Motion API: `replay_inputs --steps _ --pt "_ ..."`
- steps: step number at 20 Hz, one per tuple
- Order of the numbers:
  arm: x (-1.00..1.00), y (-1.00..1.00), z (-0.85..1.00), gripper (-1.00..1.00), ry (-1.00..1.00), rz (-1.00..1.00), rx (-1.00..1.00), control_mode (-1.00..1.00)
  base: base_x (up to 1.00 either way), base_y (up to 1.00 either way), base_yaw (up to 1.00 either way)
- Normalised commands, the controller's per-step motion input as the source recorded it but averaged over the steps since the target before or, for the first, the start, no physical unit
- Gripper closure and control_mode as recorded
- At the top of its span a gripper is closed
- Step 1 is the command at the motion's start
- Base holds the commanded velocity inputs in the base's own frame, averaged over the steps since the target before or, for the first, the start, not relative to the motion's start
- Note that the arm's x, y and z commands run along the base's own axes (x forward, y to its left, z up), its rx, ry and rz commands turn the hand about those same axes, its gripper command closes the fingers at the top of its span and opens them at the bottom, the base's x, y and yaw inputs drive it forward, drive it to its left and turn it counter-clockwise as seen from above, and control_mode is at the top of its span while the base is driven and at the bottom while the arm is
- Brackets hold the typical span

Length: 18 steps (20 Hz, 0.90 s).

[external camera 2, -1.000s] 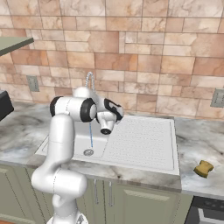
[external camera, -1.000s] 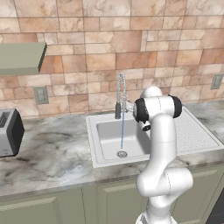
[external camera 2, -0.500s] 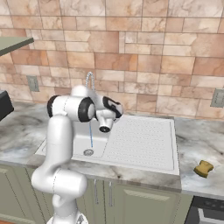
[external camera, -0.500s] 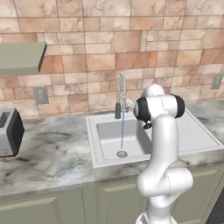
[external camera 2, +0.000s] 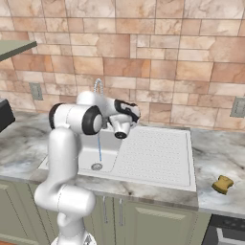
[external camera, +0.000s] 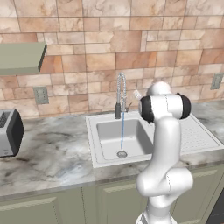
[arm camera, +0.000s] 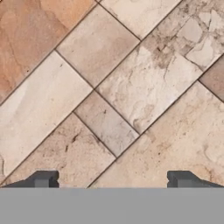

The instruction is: Soak the sponge with water for a few seconds and then drop it inside the sink.

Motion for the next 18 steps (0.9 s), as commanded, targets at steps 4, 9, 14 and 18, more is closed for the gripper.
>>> replay_inputs --steps 4,9,14,18 --pt "-0.27 -0.35 0.5 -1.0 0.07 0.0 0.11 -1.0 0.0 0.0 0.0" --pt "-0.47 -0.33 0.57 -1.0 0.23 0.0 0.14 -1.0 0.0 0.0 0.0" --pt "-0.62 -0.34 0.67 -1.0 0.31 0.0 0.15 -1.0 0.0 0.0 0.0" --pt "-0.78 -0.33 0.63 -1.0 0.28 0.0 0.15 -1.0 0.0 0.0 0.0"
